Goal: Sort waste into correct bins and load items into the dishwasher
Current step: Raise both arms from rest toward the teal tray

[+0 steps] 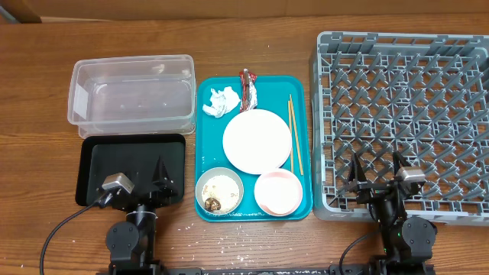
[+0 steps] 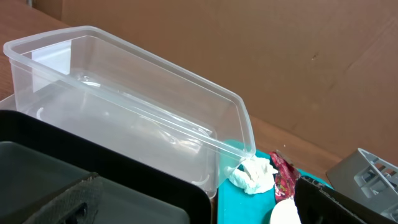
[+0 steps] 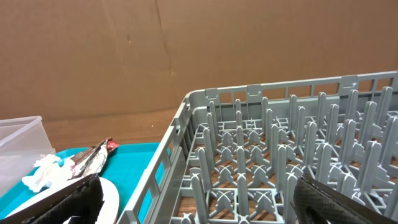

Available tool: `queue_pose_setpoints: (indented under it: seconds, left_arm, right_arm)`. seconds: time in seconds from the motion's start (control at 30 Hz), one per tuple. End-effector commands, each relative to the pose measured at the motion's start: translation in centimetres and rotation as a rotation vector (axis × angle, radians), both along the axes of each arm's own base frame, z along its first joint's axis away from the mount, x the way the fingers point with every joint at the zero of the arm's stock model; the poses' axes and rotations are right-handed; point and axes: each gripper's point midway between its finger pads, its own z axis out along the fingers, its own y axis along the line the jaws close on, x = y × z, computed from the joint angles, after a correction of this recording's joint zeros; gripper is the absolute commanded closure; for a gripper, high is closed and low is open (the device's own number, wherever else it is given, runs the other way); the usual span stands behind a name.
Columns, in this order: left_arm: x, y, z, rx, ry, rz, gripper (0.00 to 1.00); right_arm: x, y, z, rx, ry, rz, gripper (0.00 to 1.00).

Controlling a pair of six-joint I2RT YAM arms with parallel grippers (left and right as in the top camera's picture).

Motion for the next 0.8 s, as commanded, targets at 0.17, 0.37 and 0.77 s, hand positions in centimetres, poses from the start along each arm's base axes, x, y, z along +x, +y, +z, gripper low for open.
queue_pose_setpoints:
  seconds: [0.17, 0.37, 0.77]
  left_arm:
    - [-0.01, 0.03, 0.08, -0.006, -0.011, 0.000, 0.00]
    - [-0.01, 0.03, 0.08, -0.006, -0.011, 0.000, 0.00]
    - [0.03, -0.79, 0.04, -0.011, -0.009, -0.047, 0.00]
  right_arm:
    - [0.02, -0.03, -0.22, -0.001, -0.002, -0.001, 0.00]
    - [0.02, -0.03, -0.22, -0.001, -0.002, -0.001, 0.00]
    - [0.01, 0.03, -0.22, 0.000, -0.002, 0.003, 0.00]
